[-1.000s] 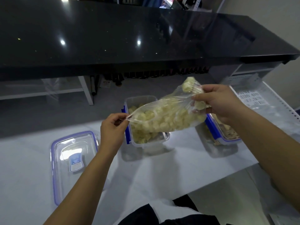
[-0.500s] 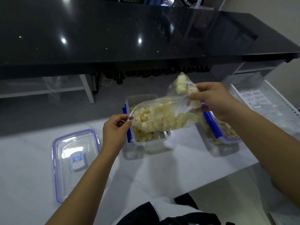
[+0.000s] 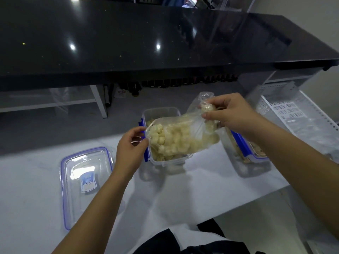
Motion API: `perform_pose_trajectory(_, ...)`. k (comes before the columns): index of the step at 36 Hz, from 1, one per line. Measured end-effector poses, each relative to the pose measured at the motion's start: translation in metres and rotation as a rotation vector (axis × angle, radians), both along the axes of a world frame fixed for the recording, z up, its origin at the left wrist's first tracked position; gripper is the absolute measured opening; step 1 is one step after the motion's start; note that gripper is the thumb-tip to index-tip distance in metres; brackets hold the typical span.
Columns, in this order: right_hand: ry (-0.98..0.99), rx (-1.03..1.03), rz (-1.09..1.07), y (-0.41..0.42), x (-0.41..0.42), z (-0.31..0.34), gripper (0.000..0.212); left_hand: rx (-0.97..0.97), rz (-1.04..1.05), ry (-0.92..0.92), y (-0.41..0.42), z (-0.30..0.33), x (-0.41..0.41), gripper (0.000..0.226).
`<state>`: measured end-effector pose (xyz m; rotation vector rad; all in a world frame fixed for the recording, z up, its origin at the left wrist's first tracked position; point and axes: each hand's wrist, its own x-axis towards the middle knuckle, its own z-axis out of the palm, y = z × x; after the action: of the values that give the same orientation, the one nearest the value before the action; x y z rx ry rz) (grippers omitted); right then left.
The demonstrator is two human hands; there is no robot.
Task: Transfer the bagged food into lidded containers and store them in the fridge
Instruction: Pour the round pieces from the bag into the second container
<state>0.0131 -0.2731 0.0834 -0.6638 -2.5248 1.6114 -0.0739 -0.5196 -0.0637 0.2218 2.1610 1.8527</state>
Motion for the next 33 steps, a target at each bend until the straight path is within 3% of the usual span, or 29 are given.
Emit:
perform_pose_trajectory(3, 0.0, -0.008, -0.015, -0.004, -0.002, -0.002, 0.025, -0.043, -0.018, 0.125, 0.003, 0.017, -0.005, 0.034)
perform_pose_trajectory(7, 0.013, 0.041, 0.056, -0.011, -0.004, -0.002, 0.025, -0.017, -0.231, 0.287, 0.016, 0.056, -0.015, 0.032)
perform_pose_trajectory(10, 0.018, 0.058, 0.112, -0.019, -0.006, -0.003, 0.027, 0.138, -0.428, 0.153, 0.036, 0.083, -0.022, 0.038)
perform_pose_trajectory(12, 0.025, 0.061, 0.152, -0.022, -0.007, -0.002, 0.029, 0.127, -0.541, 0.041, 0.051, 0.095, -0.028, 0.05)
perform_pose_trajectory(15, 0.024, 0.074, 0.192, -0.024, -0.007, -0.002, 0.032, 0.093, -0.633, -0.06, 0.067, 0.104, -0.036, 0.036)
perform_pose_trajectory(19, 0.043, 0.073, 0.131, -0.02, -0.002, -0.01, 0.028, 0.216, -0.446, -0.038, 0.079, 0.104, -0.042, 0.009)
perform_pose_trajectory(23, -0.051, 0.076, 0.027, -0.01, 0.015, -0.032, 0.044, 0.328, -0.254, -0.032, 0.081, 0.101, -0.044, 0.003)
perform_pose_trajectory(25, -0.091, 0.007, -0.003, -0.006, 0.027, -0.048, 0.038, 0.337, -0.231, -0.035, 0.08, 0.098, -0.042, 0.004)
perform_pose_trajectory(29, 0.023, 0.001, -0.145, -0.006, 0.042, -0.069, 0.012, 0.348, -0.196, -0.058, 0.076, 0.092, -0.041, 0.003)
perform_pose_trajectory(33, 0.096, -0.01, -0.146, -0.016, 0.045, -0.07, 0.023, 0.375, -0.163, -0.102, 0.073, 0.091, -0.044, 0.006)
